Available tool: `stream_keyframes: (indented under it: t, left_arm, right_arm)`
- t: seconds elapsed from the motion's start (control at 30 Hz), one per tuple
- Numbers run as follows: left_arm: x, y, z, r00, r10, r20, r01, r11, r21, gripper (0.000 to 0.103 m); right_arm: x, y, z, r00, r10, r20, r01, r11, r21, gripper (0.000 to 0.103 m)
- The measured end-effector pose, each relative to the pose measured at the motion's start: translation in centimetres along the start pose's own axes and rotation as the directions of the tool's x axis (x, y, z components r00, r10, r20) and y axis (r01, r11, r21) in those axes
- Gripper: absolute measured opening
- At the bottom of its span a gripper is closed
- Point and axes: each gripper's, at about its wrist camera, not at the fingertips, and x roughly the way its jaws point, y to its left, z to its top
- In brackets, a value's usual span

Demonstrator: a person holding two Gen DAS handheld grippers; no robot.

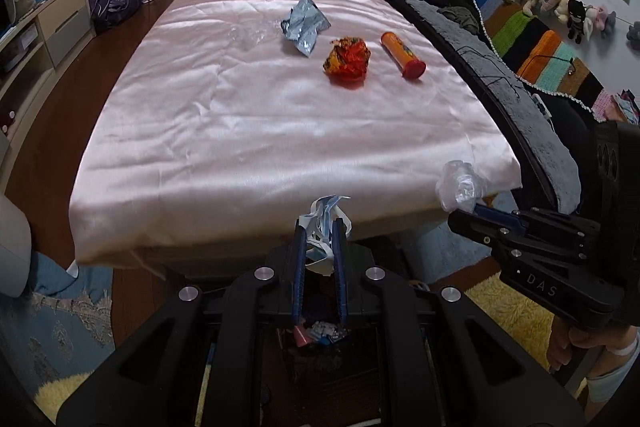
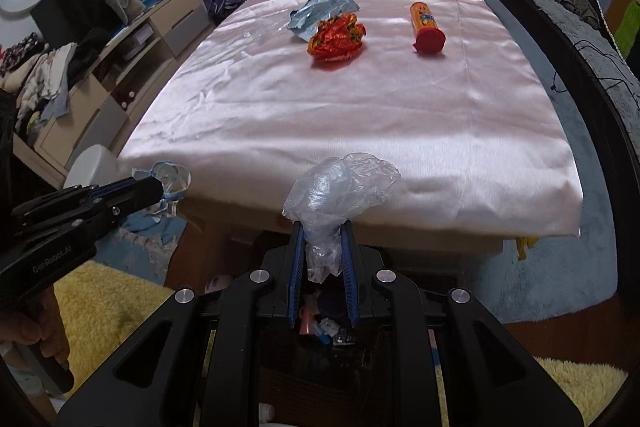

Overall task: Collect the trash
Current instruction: 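Lower the bag and foil into the black bin and open both tools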

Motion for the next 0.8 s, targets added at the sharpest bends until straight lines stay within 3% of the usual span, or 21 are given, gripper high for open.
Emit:
stream_keyframes:
  t: [0.27,0.47,0.8]
  left_arm:
    - [2.6,-0.3,-5.2,0.995,0.005,-0.099,-0.004,1.000,0.006,0.012]
    - [4.1,-0.9,-7.2,0.987,-0.019,-0.158,0.022,1.000,0.018,0.012]
    - [5.9,-0.8,-8.3,0.974,-0.028,-0.224,0.031,0.999,0.011,0.016]
  right_arm:
    - [0.9,0.4,-3.6,0.998,-0.009,-0.059,0.009,1.000,0.003,0.019]
    - [3.2,0.6,-5.2,0.988,0.050,-0.146,-0.046,0.999,0.029,0.019]
    - [5.2,0.7,-5.7,0.975,0.055,-0.215,-0.043,0.997,0.059,0.026]
